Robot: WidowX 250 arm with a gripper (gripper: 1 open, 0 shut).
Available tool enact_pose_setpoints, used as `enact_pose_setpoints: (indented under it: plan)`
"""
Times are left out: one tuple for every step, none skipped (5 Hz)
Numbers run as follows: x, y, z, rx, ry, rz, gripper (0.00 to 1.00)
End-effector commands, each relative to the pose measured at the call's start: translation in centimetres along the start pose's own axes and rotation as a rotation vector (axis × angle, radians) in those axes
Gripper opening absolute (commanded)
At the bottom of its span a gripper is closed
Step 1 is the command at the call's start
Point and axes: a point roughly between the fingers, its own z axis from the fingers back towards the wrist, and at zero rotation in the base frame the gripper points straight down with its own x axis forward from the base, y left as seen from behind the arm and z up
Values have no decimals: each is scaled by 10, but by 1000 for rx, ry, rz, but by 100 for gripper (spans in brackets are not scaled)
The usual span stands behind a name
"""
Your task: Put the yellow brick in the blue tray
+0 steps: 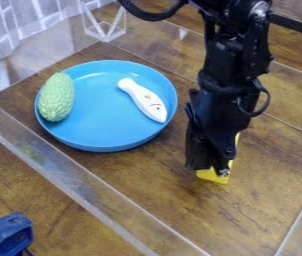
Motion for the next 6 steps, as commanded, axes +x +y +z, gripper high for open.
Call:
enact_pose_setpoints:
  plan:
    - [-2, 16, 10, 28, -42, 22, 0]
    - [-2, 22, 6, 35, -47, 17, 0]
    - [1, 18, 2, 41, -52, 24, 0]
    - [7, 14, -8, 42, -57, 27, 100]
    - [7, 12, -25, 41, -65, 4, 100]
    - [8, 8, -40, 41, -77, -20, 100]
